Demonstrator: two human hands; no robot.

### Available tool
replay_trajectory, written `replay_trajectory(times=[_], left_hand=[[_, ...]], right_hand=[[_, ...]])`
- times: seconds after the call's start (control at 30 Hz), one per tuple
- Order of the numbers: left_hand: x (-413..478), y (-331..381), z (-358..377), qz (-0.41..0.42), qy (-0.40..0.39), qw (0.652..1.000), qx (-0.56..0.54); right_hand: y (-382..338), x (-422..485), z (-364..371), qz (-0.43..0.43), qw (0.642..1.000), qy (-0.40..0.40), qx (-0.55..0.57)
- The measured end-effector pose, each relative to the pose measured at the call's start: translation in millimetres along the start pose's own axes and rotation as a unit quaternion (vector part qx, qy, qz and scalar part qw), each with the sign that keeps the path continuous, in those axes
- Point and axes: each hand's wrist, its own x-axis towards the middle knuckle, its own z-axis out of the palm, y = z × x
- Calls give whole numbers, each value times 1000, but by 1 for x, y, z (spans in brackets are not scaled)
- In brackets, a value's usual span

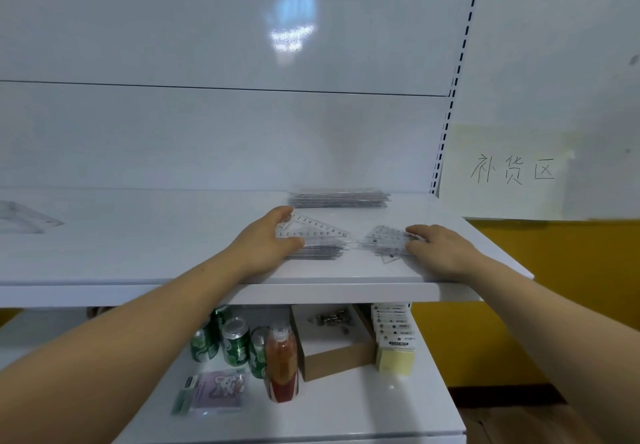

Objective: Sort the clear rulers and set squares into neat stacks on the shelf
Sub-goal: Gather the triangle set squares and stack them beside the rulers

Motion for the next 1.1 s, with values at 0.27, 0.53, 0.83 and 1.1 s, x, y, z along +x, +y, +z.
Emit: replay_trajectory(times=[0.27, 0.53, 0.83, 1.1], left_hand=[[8, 67, 22, 91, -7, 994, 53], [36, 112, 86, 81, -94, 956, 266], [51, 118, 100, 61, -139, 947, 282], [56, 116, 94, 51, -151, 959, 234]], right_hand=[[7, -12, -7, -8, 999, 25, -46], [47, -29, -16, 31, 998, 6, -52], [54, -32, -8, 38, 989, -5, -140], [58, -31, -24, 26, 995, -44, -85]])
